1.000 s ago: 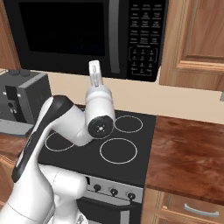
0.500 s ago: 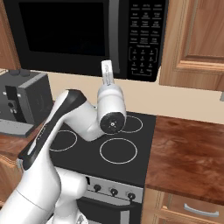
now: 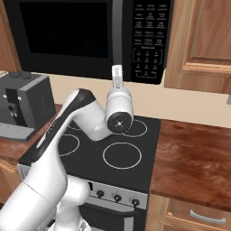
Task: Transport the fish from the fridge to the microwave and turn on the microwave.
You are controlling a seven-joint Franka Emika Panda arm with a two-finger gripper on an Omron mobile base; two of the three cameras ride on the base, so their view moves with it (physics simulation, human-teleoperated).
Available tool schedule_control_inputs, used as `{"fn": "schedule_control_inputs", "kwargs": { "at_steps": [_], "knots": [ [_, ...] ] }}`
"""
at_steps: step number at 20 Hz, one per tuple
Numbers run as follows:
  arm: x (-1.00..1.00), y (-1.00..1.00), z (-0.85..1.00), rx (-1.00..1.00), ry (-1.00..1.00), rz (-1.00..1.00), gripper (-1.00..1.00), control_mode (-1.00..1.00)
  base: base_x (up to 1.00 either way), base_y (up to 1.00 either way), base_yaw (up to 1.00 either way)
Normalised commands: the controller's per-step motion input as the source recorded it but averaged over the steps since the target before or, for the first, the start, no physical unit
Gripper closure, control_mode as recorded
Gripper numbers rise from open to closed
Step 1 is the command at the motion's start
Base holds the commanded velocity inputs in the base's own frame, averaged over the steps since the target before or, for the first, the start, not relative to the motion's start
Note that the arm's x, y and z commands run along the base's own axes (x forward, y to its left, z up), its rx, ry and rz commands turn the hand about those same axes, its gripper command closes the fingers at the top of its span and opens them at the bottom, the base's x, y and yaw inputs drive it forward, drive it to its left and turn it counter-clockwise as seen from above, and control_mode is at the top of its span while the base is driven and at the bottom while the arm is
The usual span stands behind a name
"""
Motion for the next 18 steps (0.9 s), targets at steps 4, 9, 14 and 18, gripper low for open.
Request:
{"fn": "schedule_control_inputs", "kwargs": {
  "at_steps": [4, 9, 14, 18],
  "knots": [
    [0.26, -0.23, -0.15, 0.00, 0.03, -0.02, -1.00, -1.00, 0.00, 0.00, 0.00],
    [0.22, -0.23, -0.05, 0.00, 0.00, -0.01, -1.00, -1.00, 0.00, 0.00, 0.00],
    [0.24, -0.19, 0.00, 0.00, 0.00, -0.03, -1.00, -1.00, 0.00, 0.00, 0.00],
    [0.24, -0.06, -0.02, 0.00, 0.00, -0.06, -1.00, -1.00, 0.00, 0.00, 0.00]
  ]
}}
